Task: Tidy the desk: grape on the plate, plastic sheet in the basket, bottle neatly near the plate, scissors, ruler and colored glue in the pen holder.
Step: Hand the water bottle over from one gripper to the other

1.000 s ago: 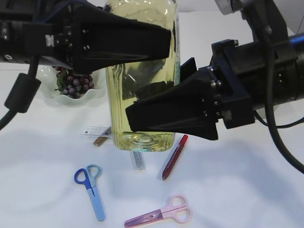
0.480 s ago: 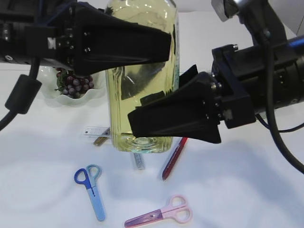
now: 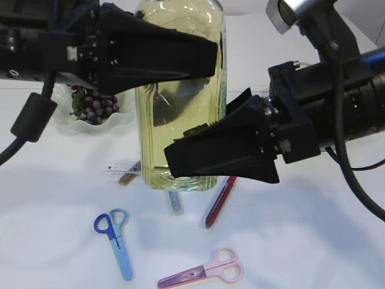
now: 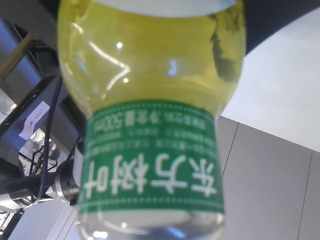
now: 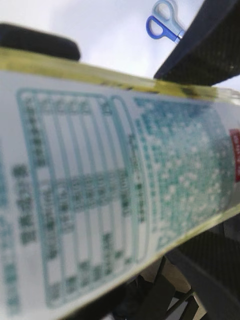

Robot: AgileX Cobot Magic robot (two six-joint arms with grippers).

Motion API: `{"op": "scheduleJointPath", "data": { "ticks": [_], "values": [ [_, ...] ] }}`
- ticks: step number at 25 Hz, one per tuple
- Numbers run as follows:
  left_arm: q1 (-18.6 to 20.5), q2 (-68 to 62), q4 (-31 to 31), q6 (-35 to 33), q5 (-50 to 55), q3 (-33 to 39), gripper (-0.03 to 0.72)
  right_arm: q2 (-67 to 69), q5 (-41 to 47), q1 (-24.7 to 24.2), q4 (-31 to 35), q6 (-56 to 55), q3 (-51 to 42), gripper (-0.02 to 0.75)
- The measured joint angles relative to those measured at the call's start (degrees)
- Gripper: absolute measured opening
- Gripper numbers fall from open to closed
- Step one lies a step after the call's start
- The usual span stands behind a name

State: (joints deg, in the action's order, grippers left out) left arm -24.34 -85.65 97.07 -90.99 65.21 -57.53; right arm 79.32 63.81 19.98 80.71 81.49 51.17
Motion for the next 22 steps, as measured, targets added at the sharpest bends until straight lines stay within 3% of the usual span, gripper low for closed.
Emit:
{"op": "scheduleJointPath", "data": {
  "ticks": [6,22],
  "values": [
    [0.44,0.0,-0.14,3.11,-1.06,0.0,0.447,0.0,0.0,0.0,-0.4,-0.65,0.0,0.66],
    [7.72,0.1,-6.15,5.6,-1.1,-0.13,0.447,-0.01,0.21,0.21,-4.55,-4.12,0.0,0.66]
  ]
}}
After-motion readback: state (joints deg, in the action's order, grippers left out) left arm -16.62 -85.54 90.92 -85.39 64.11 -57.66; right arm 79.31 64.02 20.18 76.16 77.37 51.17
